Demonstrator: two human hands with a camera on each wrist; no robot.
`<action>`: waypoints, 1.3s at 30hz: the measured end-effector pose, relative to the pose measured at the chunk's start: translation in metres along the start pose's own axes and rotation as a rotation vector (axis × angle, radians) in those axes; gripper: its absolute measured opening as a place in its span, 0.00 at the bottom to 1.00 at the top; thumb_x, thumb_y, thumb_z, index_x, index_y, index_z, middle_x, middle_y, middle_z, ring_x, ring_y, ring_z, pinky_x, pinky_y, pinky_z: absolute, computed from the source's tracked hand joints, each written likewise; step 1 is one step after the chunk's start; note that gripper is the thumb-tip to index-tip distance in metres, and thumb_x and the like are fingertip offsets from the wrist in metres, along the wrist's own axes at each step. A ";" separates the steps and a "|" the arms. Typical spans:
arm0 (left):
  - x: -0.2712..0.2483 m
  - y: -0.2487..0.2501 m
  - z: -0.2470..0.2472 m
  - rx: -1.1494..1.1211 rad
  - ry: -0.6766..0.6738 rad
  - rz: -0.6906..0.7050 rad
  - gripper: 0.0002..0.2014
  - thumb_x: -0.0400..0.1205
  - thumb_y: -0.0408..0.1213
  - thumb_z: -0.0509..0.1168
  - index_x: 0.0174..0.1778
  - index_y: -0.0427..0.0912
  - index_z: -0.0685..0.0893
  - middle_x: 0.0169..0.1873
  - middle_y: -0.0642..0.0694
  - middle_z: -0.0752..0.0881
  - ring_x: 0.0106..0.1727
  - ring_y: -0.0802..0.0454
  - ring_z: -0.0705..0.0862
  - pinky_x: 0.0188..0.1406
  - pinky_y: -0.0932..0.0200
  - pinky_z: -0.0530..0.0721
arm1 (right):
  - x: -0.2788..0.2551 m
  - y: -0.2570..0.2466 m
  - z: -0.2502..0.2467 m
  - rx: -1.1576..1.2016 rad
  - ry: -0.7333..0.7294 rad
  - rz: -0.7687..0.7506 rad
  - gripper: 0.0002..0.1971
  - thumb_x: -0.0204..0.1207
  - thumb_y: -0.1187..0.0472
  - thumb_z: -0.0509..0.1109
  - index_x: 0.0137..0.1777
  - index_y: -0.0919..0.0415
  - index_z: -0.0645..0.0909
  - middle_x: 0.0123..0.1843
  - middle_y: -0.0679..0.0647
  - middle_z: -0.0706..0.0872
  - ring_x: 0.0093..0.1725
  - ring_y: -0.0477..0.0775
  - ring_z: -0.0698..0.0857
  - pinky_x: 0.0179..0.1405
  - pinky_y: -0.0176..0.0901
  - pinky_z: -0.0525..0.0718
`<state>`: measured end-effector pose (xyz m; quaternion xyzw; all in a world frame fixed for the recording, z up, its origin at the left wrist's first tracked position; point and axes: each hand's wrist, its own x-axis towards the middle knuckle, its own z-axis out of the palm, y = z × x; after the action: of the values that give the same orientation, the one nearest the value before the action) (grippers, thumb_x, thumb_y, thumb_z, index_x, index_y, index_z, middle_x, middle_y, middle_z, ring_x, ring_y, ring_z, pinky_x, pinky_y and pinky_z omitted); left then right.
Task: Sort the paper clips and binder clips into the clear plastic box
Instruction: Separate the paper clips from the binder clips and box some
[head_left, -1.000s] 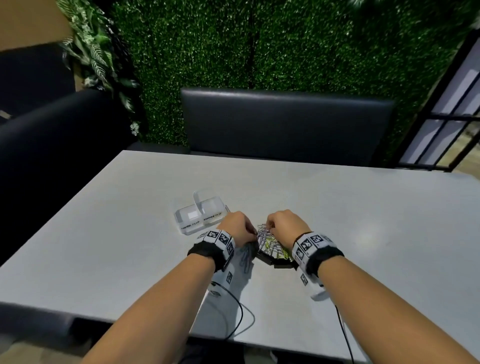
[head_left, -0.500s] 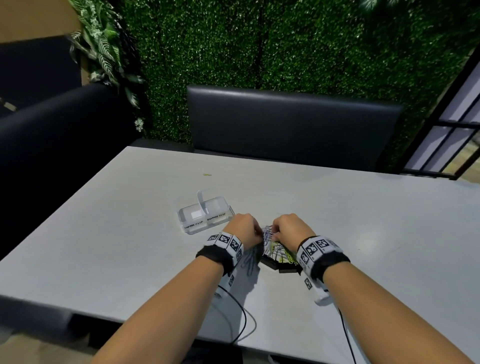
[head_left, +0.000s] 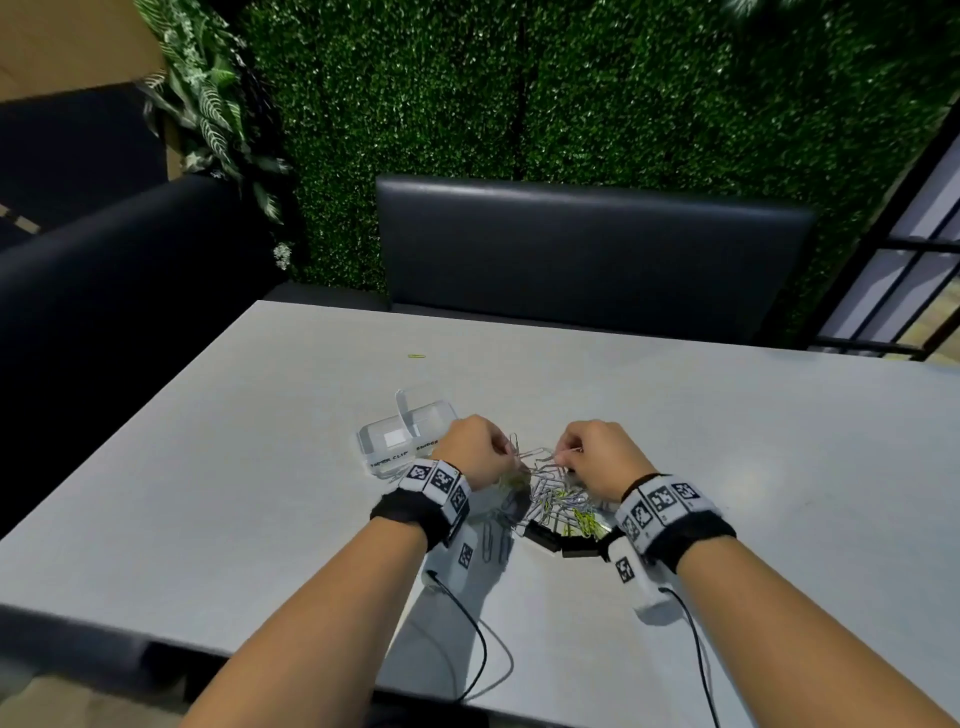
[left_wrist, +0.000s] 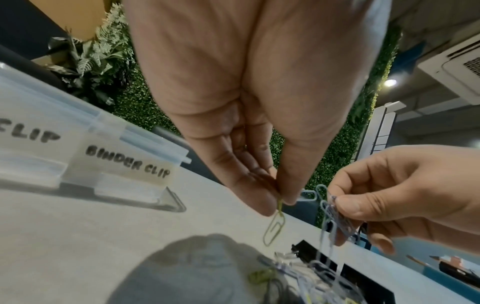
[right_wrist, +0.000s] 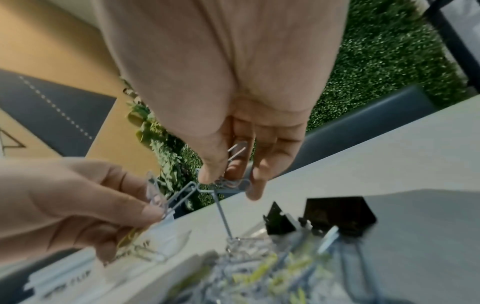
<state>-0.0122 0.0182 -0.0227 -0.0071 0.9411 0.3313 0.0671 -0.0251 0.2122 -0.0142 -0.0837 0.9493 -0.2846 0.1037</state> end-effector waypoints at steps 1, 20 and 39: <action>0.000 0.000 -0.003 -0.018 0.000 0.004 0.03 0.78 0.37 0.75 0.39 0.45 0.92 0.31 0.52 0.90 0.31 0.57 0.89 0.42 0.58 0.90 | 0.001 -0.001 -0.003 0.030 0.010 0.000 0.04 0.79 0.61 0.74 0.42 0.56 0.87 0.43 0.50 0.90 0.41 0.50 0.90 0.47 0.50 0.91; -0.015 -0.087 -0.130 -0.148 0.277 -0.188 0.06 0.76 0.37 0.75 0.33 0.43 0.91 0.28 0.47 0.92 0.32 0.53 0.92 0.39 0.61 0.90 | 0.061 -0.135 0.048 0.437 -0.090 -0.192 0.07 0.79 0.67 0.74 0.40 0.58 0.84 0.36 0.54 0.91 0.39 0.52 0.93 0.39 0.44 0.90; -0.004 -0.129 -0.110 -0.098 0.277 -0.350 0.13 0.80 0.45 0.74 0.59 0.48 0.90 0.49 0.45 0.87 0.49 0.49 0.84 0.50 0.61 0.80 | 0.089 -0.125 0.077 0.077 -0.026 -0.056 0.12 0.78 0.59 0.73 0.61 0.54 0.84 0.63 0.56 0.84 0.62 0.56 0.83 0.63 0.48 0.82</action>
<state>-0.0146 -0.1512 -0.0178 -0.2189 0.9086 0.3557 -0.0066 -0.0800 0.0499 -0.0207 -0.1097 0.9335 -0.3227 0.1113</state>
